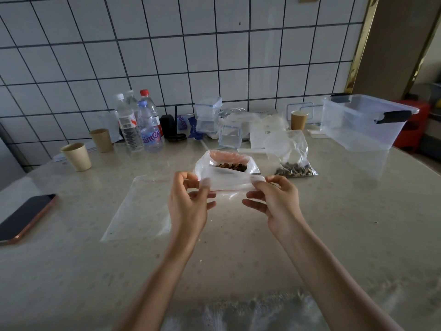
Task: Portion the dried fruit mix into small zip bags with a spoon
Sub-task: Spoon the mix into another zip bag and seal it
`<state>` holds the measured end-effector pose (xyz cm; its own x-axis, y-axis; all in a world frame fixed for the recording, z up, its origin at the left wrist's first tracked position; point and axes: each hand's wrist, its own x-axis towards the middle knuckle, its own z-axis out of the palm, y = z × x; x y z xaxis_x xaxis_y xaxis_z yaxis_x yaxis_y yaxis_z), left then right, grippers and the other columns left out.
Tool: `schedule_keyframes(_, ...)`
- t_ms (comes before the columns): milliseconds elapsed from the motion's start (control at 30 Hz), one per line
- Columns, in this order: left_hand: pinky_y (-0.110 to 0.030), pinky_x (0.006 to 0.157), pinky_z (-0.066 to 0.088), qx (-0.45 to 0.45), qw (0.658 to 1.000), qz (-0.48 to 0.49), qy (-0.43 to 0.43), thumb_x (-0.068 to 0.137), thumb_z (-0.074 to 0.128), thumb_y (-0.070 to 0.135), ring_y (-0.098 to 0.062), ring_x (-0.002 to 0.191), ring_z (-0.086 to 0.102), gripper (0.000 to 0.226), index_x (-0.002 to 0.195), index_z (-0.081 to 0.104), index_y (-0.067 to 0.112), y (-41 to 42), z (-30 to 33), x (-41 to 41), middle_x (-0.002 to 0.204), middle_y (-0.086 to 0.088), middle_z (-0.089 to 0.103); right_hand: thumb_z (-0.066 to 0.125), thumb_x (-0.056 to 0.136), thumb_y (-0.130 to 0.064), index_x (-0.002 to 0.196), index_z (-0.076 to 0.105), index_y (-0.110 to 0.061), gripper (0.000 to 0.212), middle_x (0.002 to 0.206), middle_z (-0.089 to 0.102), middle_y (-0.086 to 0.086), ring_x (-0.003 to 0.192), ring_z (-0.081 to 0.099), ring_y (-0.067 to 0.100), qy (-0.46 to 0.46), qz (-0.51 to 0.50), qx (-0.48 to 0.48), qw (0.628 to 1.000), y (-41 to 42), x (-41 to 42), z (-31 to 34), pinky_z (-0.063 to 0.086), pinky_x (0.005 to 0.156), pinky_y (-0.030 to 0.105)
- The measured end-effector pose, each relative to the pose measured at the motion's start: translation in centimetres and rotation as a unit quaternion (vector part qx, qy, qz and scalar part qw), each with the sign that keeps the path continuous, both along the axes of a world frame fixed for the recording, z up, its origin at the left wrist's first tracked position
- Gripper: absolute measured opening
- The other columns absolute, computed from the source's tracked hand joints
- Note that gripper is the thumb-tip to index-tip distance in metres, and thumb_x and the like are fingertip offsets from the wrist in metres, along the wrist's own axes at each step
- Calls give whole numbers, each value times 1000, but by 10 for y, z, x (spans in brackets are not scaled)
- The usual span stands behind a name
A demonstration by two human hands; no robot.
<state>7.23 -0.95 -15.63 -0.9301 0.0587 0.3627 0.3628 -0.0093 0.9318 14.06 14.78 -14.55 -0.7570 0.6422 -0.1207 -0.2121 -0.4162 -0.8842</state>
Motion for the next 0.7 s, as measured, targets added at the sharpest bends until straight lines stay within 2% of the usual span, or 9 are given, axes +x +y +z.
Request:
schedule_keyframes(67,-34,61,63,14,999,-11,-40,96,75,17,-19,74,78,17,93,58,17,-3,-3,-3,99,-8,66,74,89,5,91,63,-2,13,77,70,16,61,72,23,7,22,-14,1000,4,4,-4,63,60,36)
schedule_keyframes(167,-30,66,63,119,976,-85,-163,83,84,13,-20,75,78,17,89,70,7,-7,-3,-5,91,-15,75,76,85,7,101,72,6,17,88,77,19,76,76,25,18,62,-72,995,11,7,-12,64,69,36)
schedule_keyframes(233,-27,68,63,179,941,-144,-248,72,86,13,-20,79,79,14,84,79,8,-12,0,-6,92,-17,79,77,81,9,102,75,7,22,98,77,23,84,77,26,27,106,-110,988,13,8,-14,63,72,34)
schedule_keyframes(300,-27,66,63,240,893,-199,-324,71,78,6,-19,81,80,17,87,81,4,-16,5,-8,94,-18,80,76,82,8,97,78,7,15,102,77,24,87,78,26,45,151,-145,977,15,9,-14,63,73,31)
schedule_keyframes(367,-30,67,65,287,848,-247,-371,75,72,2,-21,84,80,24,98,76,-2,-18,8,-8,96,-18,80,73,84,6,94,76,7,10,97,77,21,86,78,24,67,180,-169,967,16,9,-14,63,74,31)
schedule_keyframes(433,-36,72,66,305,824,-286,-383,79,71,2,-22,89,80,24,103,73,-2,-18,10,-6,100,-18,79,71,85,0,94,72,6,11,83,74,13,81,76,22,89,200,-183,958,15,9,-13,64,78,34)
schedule_keyframes(500,-41,79,65,305,820,-305,-375,87,69,6,-20,87,78,22,107,72,-1,-18,9,-3,94,-13,75,64,95,-5,101,69,4,12,75,68,8,76,73,19,90,217,-179,955,13,10,-12,63,83,39)
schedule_keyframes(600,-45,90,62,279,844,-292,-354,100,56,7,-14,74,68,26,123,66,-1,-16,7,-2,78,-4,62,56,100,-8,92,71,-1,18,75,65,10,77,71,22,62,230,-149,960,10,10,-10,63,83,44)
schedule_keyframes(700,-38,77,64,243,871,-258,-340,98,54,8,-14,69,59,17,107,67,2,-11,8,-1,73,-2,55,54,88,-10,74,75,-6,25,71,63,8,69,67,20,57,242,-135,959,9,9,-6,62,81,42)
